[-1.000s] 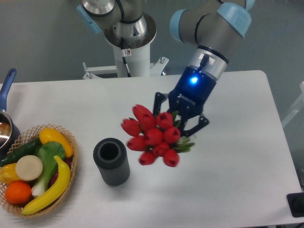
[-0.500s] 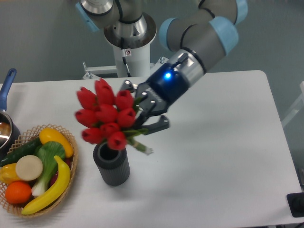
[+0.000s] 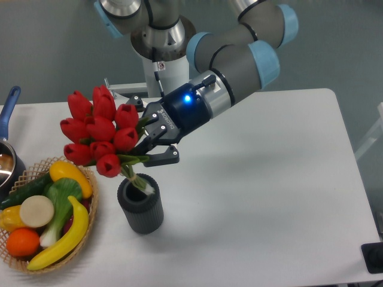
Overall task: Insert the flowers into the vase
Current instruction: 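Carry the tulips over the dark grey vase, stems pointing down, then lower the tulip stems into the vase opening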
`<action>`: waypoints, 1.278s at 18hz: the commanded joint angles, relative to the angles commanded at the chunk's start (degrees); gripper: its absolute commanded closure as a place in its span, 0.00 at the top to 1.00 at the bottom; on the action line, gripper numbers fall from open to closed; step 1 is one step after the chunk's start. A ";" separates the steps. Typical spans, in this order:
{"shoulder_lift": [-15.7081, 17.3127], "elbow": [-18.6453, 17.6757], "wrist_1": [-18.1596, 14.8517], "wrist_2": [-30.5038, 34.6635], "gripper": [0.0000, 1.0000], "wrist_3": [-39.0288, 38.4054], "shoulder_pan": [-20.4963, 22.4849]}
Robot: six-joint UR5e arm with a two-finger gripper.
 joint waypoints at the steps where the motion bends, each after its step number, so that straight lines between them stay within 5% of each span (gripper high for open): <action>1: 0.00 -0.18 0.00 -0.01 0.38 0.00 -0.09; 23: -1.85 -1.58 0.00 -0.18 0.38 1.23 0.44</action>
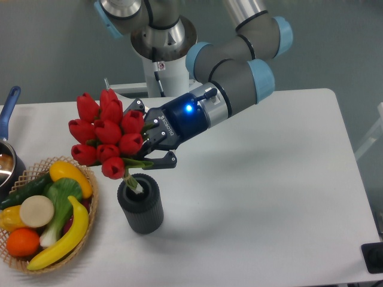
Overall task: Insert the flowers into the vase
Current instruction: 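Lower the tulip stems into the vase opening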
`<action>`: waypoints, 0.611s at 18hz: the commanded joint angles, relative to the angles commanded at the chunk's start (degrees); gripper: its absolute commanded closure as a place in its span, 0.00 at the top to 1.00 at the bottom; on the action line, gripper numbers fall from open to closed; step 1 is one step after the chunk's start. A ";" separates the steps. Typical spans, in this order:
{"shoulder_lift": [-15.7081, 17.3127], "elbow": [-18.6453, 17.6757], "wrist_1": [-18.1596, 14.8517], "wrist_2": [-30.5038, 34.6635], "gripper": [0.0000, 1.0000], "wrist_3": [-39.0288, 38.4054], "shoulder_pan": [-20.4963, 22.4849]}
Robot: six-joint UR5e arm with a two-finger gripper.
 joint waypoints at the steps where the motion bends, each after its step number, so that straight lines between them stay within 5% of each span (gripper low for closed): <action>1: -0.09 -0.44 0.00 0.00 0.38 0.79 0.00; 11: -2.11 -2.64 0.00 0.17 0.38 4.31 0.44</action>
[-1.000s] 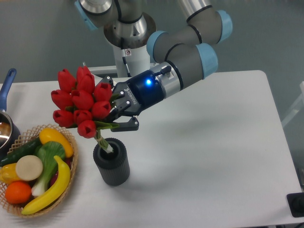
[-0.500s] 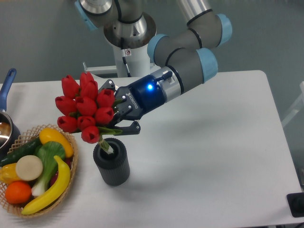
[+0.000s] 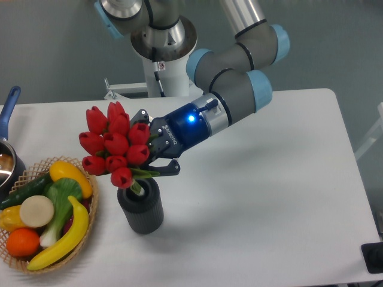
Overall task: Insert the flowers into the vase
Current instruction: 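Lower the tulip stems into the vase opening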
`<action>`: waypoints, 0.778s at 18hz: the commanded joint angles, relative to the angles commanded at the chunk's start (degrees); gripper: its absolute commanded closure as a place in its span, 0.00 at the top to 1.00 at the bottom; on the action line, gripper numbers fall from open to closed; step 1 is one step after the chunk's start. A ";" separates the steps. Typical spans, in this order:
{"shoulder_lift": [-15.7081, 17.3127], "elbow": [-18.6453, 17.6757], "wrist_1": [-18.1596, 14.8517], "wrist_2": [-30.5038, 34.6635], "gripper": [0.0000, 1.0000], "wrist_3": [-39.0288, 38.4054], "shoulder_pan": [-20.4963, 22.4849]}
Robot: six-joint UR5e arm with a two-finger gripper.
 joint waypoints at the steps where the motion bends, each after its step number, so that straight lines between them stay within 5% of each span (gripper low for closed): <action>1: -0.09 -0.26 0.00 0.17 0.38 0.00 0.00; 14: -1.67 -3.96 -0.26 0.70 0.38 6.15 1.14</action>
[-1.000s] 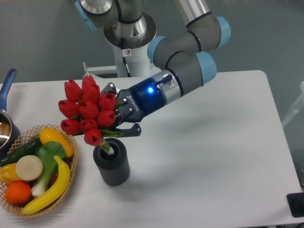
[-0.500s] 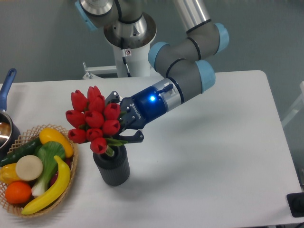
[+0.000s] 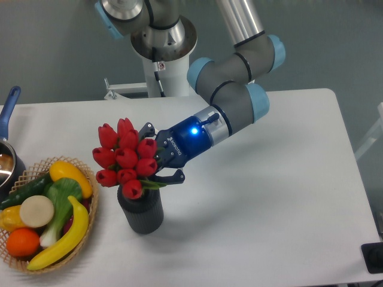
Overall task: Insert the flowers into the vase
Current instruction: 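Lower the tulip stems into the vase opening, then push the tulips deeper into the vase and straighten them upright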
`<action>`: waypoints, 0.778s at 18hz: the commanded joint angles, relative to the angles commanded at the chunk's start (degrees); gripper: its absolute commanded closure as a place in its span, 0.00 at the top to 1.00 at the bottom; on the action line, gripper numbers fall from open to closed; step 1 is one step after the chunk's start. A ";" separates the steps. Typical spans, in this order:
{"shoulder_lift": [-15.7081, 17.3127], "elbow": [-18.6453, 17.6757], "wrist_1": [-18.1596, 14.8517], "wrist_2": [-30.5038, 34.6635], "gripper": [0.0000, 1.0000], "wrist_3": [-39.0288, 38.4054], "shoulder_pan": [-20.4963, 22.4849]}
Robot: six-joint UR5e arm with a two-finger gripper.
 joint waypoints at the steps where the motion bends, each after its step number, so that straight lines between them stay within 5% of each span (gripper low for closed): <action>1: -0.26 0.00 0.09 0.35 0.38 0.00 0.00; 14: -0.97 -0.97 0.09 5.27 0.38 0.35 -0.17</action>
